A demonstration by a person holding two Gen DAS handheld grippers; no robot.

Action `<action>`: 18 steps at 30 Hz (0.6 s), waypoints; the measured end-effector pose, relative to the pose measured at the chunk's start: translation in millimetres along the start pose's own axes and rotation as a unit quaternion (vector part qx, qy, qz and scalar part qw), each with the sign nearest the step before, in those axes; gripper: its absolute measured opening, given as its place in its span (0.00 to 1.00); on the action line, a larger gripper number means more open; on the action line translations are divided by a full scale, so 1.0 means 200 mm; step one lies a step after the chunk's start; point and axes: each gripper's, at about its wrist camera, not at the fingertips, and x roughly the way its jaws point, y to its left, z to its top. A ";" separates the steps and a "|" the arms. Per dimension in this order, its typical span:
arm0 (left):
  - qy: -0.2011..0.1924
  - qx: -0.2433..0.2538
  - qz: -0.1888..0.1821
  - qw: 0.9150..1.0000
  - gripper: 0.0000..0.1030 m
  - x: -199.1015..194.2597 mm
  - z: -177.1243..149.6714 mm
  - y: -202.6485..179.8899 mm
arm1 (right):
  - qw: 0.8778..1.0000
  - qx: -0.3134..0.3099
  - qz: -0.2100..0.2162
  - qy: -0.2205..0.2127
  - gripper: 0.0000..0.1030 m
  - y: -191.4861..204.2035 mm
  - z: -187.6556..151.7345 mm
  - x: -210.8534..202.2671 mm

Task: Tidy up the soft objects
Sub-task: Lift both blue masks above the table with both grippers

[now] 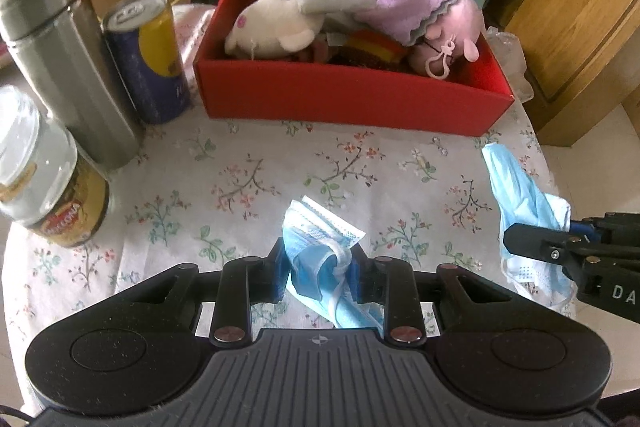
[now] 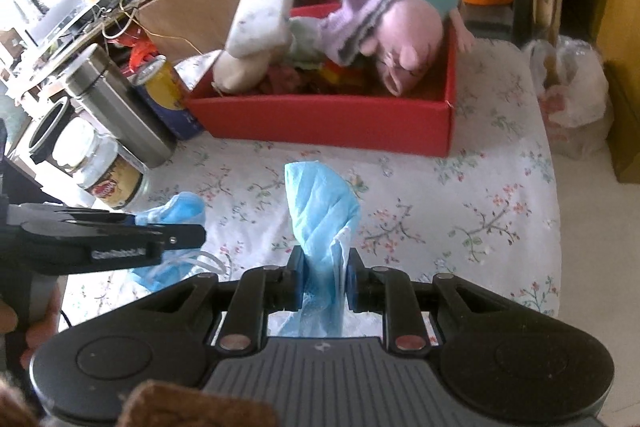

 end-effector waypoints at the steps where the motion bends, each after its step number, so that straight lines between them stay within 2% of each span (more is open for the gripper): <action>1: -0.001 0.001 -0.001 1.000 0.29 0.00 0.00 -0.01 | 1.000 -0.001 0.000 -0.004 0.00 0.00 0.01 -0.01; 8: -0.018 0.020 0.007 1.000 0.29 -0.03 0.02 -0.06 | 1.000 -0.008 0.004 -0.026 0.00 0.03 0.02 -0.05; 18: -0.038 0.041 0.029 0.998 0.29 -0.06 0.01 -0.09 | 0.999 -0.014 0.011 -0.035 0.00 0.05 0.03 -0.07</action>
